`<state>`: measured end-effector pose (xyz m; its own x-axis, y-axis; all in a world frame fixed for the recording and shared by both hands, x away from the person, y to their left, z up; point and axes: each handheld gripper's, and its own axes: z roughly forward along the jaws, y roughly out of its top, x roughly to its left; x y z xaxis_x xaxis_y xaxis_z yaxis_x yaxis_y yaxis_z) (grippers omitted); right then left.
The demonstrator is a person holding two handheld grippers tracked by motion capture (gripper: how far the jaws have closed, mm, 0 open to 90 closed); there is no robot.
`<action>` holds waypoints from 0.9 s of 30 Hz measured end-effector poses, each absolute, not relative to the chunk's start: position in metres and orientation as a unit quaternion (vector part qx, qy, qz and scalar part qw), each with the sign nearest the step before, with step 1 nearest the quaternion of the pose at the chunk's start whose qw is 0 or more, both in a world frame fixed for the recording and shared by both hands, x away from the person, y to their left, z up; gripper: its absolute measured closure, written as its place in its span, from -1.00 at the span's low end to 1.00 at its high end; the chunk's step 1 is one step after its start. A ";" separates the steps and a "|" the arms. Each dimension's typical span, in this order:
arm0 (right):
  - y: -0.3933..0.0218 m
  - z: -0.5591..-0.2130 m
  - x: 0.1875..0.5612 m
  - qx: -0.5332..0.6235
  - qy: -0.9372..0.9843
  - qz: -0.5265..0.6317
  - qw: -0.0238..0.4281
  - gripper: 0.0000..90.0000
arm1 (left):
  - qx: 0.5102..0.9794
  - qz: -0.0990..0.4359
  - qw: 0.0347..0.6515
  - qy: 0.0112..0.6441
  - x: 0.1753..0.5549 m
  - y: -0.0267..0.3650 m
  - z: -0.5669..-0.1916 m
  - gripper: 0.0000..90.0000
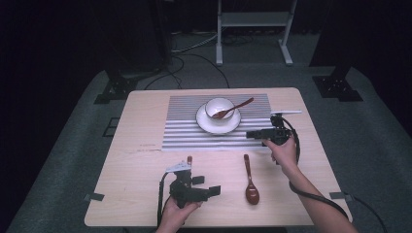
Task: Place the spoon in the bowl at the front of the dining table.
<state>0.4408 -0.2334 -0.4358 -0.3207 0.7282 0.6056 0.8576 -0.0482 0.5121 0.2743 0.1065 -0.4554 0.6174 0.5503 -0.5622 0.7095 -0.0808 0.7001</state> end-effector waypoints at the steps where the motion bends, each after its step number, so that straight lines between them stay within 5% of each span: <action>1: -0.234 -0.436 0.440 -0.579 -0.686 -0.435 0.075 -0.03 | 0.731 -0.076 0.523 0.431 0.274 0.106 -0.455 -0.89; 27: -0.241 -0.446 0.408 -0.557 -0.699 -0.441 0.081 -0.08 | 0.731 -0.075 0.523 0.432 0.275 0.107 -0.456 -0.89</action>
